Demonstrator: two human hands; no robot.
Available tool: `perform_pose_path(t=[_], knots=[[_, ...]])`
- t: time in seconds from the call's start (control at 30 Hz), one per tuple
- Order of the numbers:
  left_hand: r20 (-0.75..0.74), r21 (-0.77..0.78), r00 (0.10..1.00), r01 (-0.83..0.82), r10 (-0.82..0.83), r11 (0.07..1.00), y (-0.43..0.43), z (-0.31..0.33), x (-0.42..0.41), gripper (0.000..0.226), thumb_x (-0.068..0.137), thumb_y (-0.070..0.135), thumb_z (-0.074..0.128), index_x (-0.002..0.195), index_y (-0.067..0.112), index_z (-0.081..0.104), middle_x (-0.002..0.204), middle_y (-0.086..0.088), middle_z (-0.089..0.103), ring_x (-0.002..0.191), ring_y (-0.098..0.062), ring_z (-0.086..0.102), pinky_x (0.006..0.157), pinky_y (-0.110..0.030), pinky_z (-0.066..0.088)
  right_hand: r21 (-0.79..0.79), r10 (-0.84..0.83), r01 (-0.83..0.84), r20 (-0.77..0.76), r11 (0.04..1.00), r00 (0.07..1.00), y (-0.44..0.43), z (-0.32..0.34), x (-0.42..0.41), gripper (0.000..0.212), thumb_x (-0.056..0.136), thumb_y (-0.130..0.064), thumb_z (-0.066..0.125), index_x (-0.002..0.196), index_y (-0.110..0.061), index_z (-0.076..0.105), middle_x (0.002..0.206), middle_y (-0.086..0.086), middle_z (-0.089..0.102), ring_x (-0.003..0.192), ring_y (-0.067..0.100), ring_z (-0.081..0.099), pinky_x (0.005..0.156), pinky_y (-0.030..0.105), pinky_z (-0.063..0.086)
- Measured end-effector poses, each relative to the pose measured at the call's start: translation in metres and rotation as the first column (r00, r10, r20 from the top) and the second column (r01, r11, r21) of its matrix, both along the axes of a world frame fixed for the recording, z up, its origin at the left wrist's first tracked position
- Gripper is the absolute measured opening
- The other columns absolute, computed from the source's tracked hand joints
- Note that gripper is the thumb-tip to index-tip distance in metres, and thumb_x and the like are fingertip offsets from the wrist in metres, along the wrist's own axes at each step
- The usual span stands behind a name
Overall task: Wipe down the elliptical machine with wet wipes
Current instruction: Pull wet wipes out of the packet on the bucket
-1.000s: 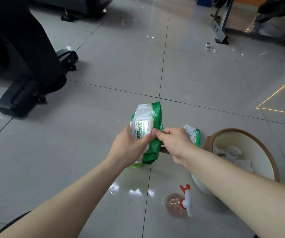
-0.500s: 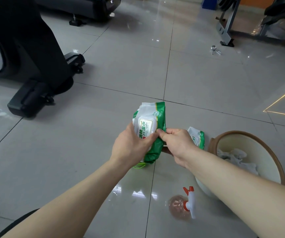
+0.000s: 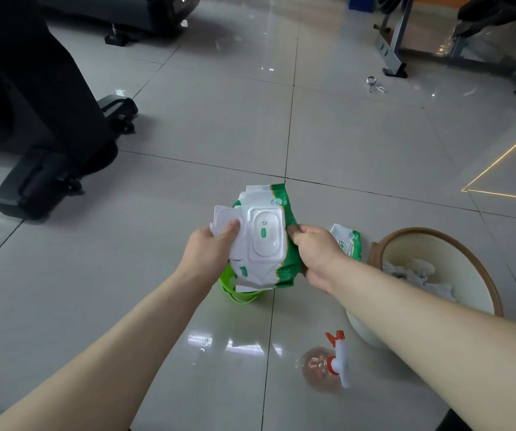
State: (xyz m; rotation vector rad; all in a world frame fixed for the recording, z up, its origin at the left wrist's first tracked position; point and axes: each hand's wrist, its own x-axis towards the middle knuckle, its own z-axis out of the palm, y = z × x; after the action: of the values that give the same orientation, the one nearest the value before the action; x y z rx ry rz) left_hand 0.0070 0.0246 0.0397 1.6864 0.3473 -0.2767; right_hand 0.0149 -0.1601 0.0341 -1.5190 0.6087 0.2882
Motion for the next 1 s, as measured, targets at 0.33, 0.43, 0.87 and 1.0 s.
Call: perform_pose_path(t=[0.33, 0.43, 0.87, 1.0], knots=[[-0.037, -0.088, 0.999, -0.006, 0.002, 0.996, -0.007, -0.003, 0.0, 0.033, 0.102, 0.032, 0.058, 0.093, 0.003, 0.069, 0.086, -0.008, 0.072, 0.073, -0.022, 0.067, 0.074, -0.042, 0.06, -0.311, 0.083, -0.064, 0.049, 0.948, 0.995, -0.005, 0.006, -0.002, 0.017, 0.101, -0.024, 0.062, 0.104, -0.014, 0.075, 0.106, 0.005, 0.075, 0.101, 0.028, 0.068, 0.095, 0.039, 0.055], [0.053, 0.118, 0.998, 0.034, -0.041, 0.992, -0.012, 0.001, -0.002, 0.037, 0.101, 0.029, 0.052, 0.07, 0.01, 0.046, 0.06, 0.001, 0.04, 0.05, -0.014, 0.035, 0.046, -0.023, 0.032, -0.572, 0.173, 0.01, 0.264, 0.82, 0.949, -0.01, 0.016, 0.0, 0.019, 0.094, -0.016, 0.067, 0.113, -0.019, 0.068, 0.115, -0.001, 0.062, 0.1, 0.013, 0.061, 0.09, 0.024, 0.045], [0.083, 0.332, 0.985, 0.113, -0.149, 0.936, -0.02, -0.007, -0.003, 0.045, 0.1, 0.027, 0.048, 0.061, 0.018, 0.028, 0.054, 0.006, 0.03, 0.055, -0.021, 0.028, 0.053, -0.031, 0.023, -0.703, 0.452, -0.247, 0.118, 0.667, 0.884, 0.001, 0.009, -0.014, 0.011, 0.095, -0.028, 0.065, 0.093, -0.021, 0.073, 0.089, -0.006, 0.069, 0.085, 0.016, 0.061, 0.076, 0.026, 0.044], [0.098, 0.317, 0.981, 0.131, -0.169, 0.939, -0.023, -0.008, -0.003, 0.044, 0.099, 0.026, 0.048, 0.062, 0.02, 0.026, 0.051, 0.009, 0.027, 0.05, -0.016, 0.024, 0.046, -0.028, 0.021, -0.781, 0.513, -0.257, 0.093, 0.569, 0.853, 0.0, 0.005, -0.013, 0.008, 0.091, -0.023, 0.069, 0.093, -0.023, 0.077, 0.101, -0.001, 0.059, 0.1, 0.019, 0.054, 0.09, 0.032, 0.044]])
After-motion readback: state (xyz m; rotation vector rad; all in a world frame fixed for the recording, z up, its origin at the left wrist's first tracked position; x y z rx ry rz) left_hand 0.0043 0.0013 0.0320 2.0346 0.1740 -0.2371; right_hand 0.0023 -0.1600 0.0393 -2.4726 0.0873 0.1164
